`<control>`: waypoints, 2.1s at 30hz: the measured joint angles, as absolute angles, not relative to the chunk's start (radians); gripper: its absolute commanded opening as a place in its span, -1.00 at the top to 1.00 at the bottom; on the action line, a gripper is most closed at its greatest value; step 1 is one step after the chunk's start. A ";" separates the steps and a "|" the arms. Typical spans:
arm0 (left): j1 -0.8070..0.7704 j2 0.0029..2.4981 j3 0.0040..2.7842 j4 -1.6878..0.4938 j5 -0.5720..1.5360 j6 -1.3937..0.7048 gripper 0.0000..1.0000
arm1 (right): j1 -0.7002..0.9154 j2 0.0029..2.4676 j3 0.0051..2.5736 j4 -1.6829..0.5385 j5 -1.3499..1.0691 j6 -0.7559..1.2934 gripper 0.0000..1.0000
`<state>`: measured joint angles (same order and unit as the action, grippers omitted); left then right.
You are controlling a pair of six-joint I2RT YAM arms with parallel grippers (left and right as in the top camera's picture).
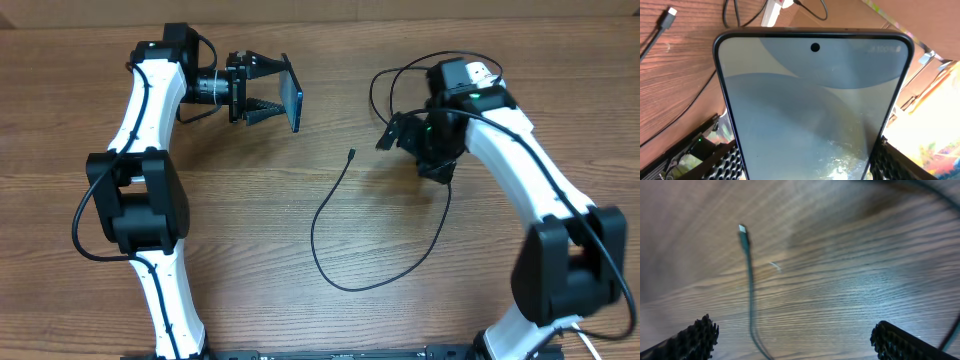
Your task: Plug charger to phone and switch on socket
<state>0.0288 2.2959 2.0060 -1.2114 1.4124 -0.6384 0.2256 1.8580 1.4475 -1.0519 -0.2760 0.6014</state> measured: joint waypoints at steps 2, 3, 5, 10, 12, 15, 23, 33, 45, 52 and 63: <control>0.035 2.296 2.006 -1.211 1.413 -0.638 -0.17 | 0.239 1.883 1.448 -1.047 -0.272 0.602 -1.00; 0.036 2.296 2.006 -1.211 1.414 -0.638 -0.17 | 0.245 1.891 1.448 -1.040 -0.273 0.602 -1.00; 0.039 2.296 2.006 -1.211 1.421 -0.638 -0.17 | 0.253 1.892 1.448 -1.014 -0.303 0.599 -1.00; 0.042 2.296 2.006 -1.208 1.423 -0.661 -0.17 | 0.244 1.892 1.454 -0.961 -0.581 0.479 -0.95; 0.042 2.296 2.006 -1.199 1.424 -0.683 -0.17 | 0.236 1.892 1.460 -0.960 -0.718 0.420 -0.66; 0.042 2.296 2.006 -1.196 1.423 -0.730 -0.17 | 0.224 1.892 1.491 -0.956 -0.947 0.318 -0.49; 0.042 2.296 2.006 -1.192 1.409 -0.814 -0.16 | 0.270 1.802 1.578 -0.895 -0.851 0.297 -0.59; 0.041 2.296 2.006 -1.191 1.372 -0.859 -0.16 | 0.602 1.628 1.609 -0.746 -0.186 0.539 -0.63; -0.004 2.296 2.006 -1.192 1.371 -0.862 -0.14 | 0.694 1.731 1.609 -0.677 0.168 0.688 -0.45; -0.027 2.296 2.006 -1.192 1.353 -0.862 -0.11 | 0.694 1.743 1.609 -0.639 0.210 0.672 -0.14; -0.026 2.296 2.006 -1.192 1.344 -0.862 -0.12 | 0.694 1.749 1.609 -0.643 0.243 0.649 0.04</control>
